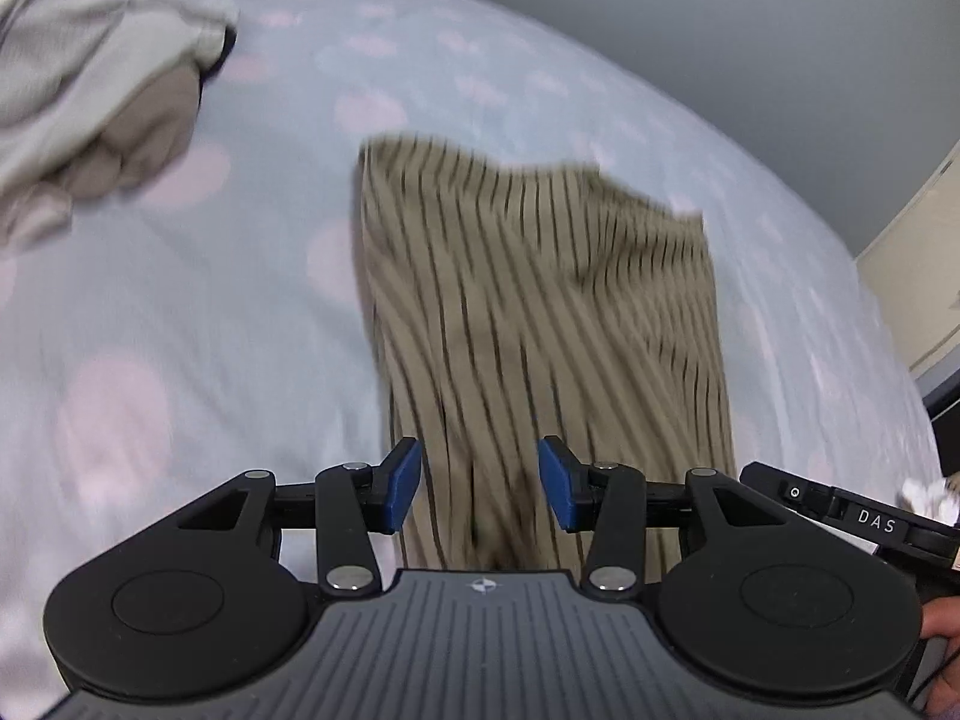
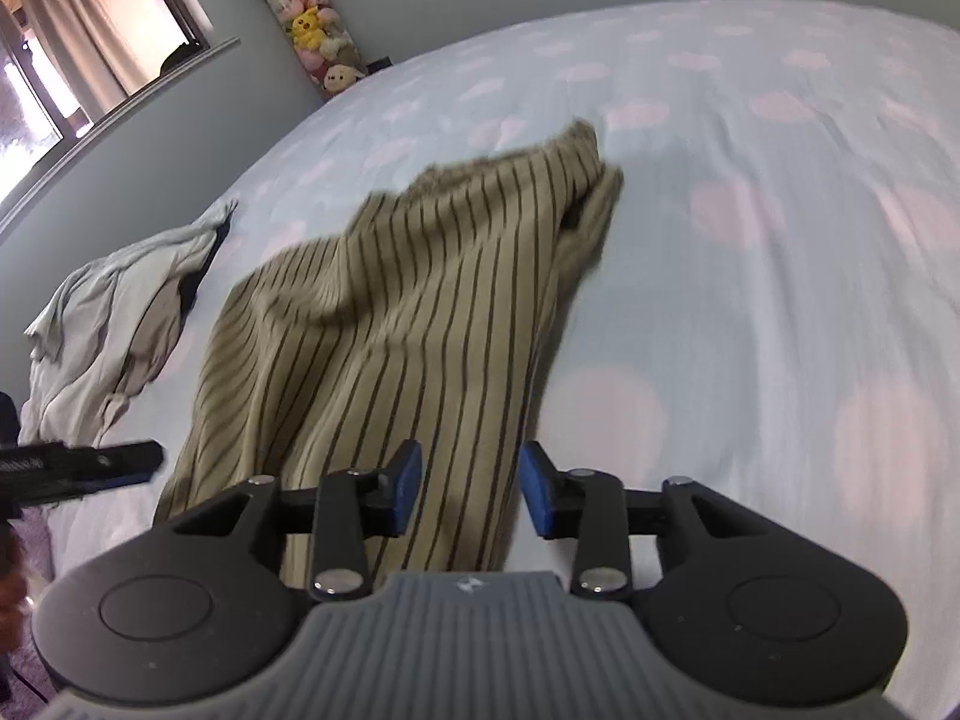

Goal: Fold clothes
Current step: 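Grasp the elastic waistband of the striped trousers with the left tool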

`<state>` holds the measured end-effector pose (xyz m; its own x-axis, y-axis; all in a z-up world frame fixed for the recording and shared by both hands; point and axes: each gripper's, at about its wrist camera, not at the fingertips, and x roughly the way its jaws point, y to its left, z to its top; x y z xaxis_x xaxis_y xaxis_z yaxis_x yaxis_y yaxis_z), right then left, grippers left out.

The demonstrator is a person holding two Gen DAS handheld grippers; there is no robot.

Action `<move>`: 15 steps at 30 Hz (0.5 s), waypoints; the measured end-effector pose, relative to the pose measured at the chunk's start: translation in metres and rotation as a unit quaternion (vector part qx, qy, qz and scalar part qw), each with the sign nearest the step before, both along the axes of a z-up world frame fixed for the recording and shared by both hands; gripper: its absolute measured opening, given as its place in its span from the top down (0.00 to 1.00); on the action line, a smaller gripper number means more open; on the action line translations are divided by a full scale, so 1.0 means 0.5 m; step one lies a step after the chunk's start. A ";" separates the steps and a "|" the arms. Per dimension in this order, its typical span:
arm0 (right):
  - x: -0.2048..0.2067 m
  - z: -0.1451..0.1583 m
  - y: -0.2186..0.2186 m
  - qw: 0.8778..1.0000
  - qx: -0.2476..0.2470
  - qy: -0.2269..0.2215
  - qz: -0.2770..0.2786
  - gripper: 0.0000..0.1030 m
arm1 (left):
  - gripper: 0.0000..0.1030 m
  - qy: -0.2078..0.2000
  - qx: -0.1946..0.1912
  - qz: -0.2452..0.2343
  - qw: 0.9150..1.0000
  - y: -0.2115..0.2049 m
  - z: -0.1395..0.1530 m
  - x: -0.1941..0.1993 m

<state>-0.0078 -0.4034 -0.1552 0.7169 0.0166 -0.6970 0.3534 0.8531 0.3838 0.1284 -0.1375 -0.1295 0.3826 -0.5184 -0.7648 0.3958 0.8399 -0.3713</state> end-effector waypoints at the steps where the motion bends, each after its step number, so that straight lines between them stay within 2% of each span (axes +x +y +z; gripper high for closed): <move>1: -0.013 -0.006 0.007 1.000 0.004 0.005 -0.004 0.60 | 0.64 0.007 0.000 0.000 1.000 -0.001 -0.009 -0.009; 2: -0.023 -0.011 0.012 1.000 0.008 0.005 -0.006 0.61 | 0.80 0.014 0.001 0.001 1.000 -0.002 -0.019 -0.018; 4: -0.038 -0.022 0.017 1.000 0.020 0.000 -0.010 0.65 | 0.91 0.019 -0.003 -0.001 1.000 0.000 -0.028 -0.031; 5: -0.041 -0.026 0.015 1.000 0.029 -0.005 -0.010 0.71 | 0.95 0.015 -0.006 0.001 1.000 0.004 -0.028 -0.034; 6: -0.044 -0.029 0.013 0.999 0.039 -0.009 -0.010 0.81 | 0.96 0.013 -0.008 0.003 1.000 0.007 -0.027 -0.036; 7: -0.046 -0.031 0.012 0.999 0.045 -0.014 -0.007 0.86 | 0.97 0.011 -0.009 0.005 1.000 0.011 -0.026 -0.036; 8: -0.048 -0.031 0.012 0.999 0.044 -0.015 -0.008 0.96 | 0.97 0.008 -0.008 0.010 1.000 0.015 -0.025 -0.038; 9: -0.050 -0.030 0.012 0.999 0.038 -0.015 -0.013 0.99 | 0.97 0.006 -0.008 0.015 1.000 0.020 -0.025 -0.039; 13: -0.067 -0.025 0.012 0.999 0.012 -0.004 -0.047 0.99 | 0.98 0.016 0.006 0.032 0.999 0.041 -0.030 -0.049; 15: -0.077 -0.026 0.008 0.998 0.016 -0.003 -0.055 0.99 | 0.98 0.025 0.006 0.034 0.999 0.047 -0.035 -0.055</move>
